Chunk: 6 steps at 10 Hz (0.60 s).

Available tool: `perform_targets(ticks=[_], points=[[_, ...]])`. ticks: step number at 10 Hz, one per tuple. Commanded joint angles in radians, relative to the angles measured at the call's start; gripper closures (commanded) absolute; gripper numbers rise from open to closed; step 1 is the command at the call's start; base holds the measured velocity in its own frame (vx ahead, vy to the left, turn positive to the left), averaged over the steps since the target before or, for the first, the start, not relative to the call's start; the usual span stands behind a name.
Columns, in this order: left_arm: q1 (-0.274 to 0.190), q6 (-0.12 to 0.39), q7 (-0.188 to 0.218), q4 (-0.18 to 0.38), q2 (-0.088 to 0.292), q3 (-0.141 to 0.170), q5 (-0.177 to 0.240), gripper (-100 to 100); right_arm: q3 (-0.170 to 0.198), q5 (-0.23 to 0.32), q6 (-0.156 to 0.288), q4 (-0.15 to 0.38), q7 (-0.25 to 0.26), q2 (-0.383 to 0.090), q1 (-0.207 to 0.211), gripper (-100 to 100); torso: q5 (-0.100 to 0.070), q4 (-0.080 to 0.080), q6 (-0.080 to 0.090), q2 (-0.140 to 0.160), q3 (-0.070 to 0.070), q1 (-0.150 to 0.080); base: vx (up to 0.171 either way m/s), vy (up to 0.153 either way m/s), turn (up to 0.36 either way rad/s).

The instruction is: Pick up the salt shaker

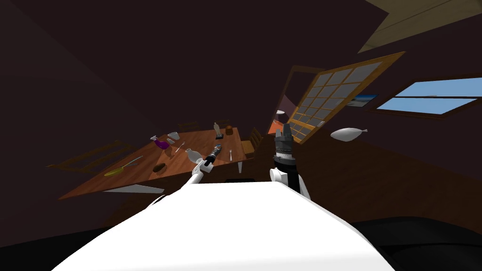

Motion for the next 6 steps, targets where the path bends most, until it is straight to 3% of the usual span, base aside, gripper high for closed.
perform_targets(ticks=[1,2,6], points=[[-0.016,0.008,0.004,0.05,0.014,-0.005,-0.002,-100,0.0,0.0,0.0,0.0,0.0,0.0,0.0,0,0.0,0.0,0.0,0.0,0.0,0.0,0.015,-0.034,-0.02],[-0.016,0.008,0.004,0.051,0.014,-0.005,-0.002,-100,0.0,0.0,0.0,0.0,0.0,0.0,0.0,0,0.0,0.0,0.0,0.0,0.0,0.001,0.004,-0.01,0.007],[-0.102,0.037,0.003,0.191,0.057,-0.016,-0.022,-100,0.0,0.0,0.0,0.0,0.0,0.0,0.0,0,0.0,0.0,0.0,0.0,0.0,0.001,0.01,-0.032,-0.041]])
